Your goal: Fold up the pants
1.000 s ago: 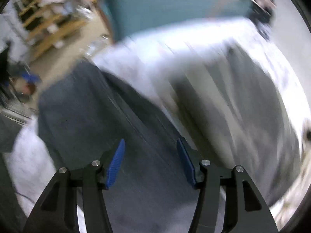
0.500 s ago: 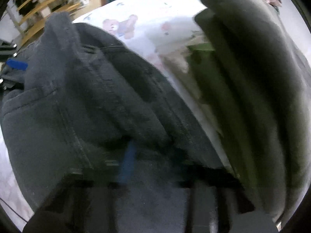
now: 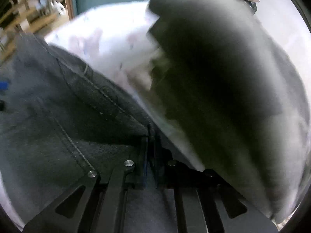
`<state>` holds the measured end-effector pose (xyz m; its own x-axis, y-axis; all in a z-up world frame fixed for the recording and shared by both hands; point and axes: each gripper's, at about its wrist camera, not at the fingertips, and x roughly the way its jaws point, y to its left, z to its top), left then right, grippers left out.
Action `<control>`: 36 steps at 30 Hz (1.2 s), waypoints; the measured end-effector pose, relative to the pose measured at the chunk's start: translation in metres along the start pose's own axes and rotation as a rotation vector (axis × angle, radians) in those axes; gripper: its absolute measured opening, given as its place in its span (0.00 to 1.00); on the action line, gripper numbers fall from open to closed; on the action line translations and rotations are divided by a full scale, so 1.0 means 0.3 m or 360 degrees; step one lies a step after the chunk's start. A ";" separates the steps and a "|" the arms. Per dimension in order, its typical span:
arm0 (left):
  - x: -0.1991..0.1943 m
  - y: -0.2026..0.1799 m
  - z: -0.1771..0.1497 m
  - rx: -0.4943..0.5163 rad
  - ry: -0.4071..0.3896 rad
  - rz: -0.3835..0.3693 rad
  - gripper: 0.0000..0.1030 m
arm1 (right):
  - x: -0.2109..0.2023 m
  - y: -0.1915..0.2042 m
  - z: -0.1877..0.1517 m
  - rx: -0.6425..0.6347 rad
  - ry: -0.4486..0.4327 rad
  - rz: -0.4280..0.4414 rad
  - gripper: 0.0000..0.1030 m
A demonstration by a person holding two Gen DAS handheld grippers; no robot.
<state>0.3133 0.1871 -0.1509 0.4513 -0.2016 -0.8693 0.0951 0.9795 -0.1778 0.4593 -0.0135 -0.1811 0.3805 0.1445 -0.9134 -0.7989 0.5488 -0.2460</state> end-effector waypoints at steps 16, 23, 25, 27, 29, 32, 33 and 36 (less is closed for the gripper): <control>0.151 -0.036 0.075 -0.0086 0.0155 0.0059 0.30 | -0.519 -0.573 -1.212 0.1450 -0.0135 -0.0420 0.58; 0.170 -0.105 0.056 0.0031 0.0150 0.0233 0.30 | -0.491 -0.899 -1.653 0.1648 0.0190 -0.0793 0.63; 0.174 -0.115 0.058 0.0028 0.0155 0.0262 0.30 | -0.427 -0.933 -1.611 0.1552 0.0227 -0.0744 0.68; 0.179 -0.114 0.055 0.0038 0.0147 0.0282 0.30 | -0.374 -0.956 -1.594 0.1480 0.0247 -0.0587 0.66; 0.184 -0.128 0.051 0.0053 0.0138 0.0309 0.30 | -0.319 -0.992 -1.557 0.1412 0.0310 -0.0621 0.66; 0.192 -0.147 0.054 0.0045 0.0148 0.0338 0.30 | -0.332 -1.131 -1.532 0.1361 0.0398 -0.0955 0.55; 0.191 -0.153 0.054 0.0038 0.0150 0.0345 0.30 | -0.372 -1.206 -1.540 0.1414 0.0408 -0.1086 0.52; 0.192 -0.181 0.055 0.0031 0.0144 0.0367 0.29 | -0.513 -1.326 -1.561 0.1548 0.0296 -0.1265 0.53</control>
<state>0.3488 0.1222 -0.1836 0.3817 0.0290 -0.9239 0.0164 0.9991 0.0381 0.5003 -0.6396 -0.0946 0.4620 -0.5752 -0.6751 0.3192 0.8180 -0.4785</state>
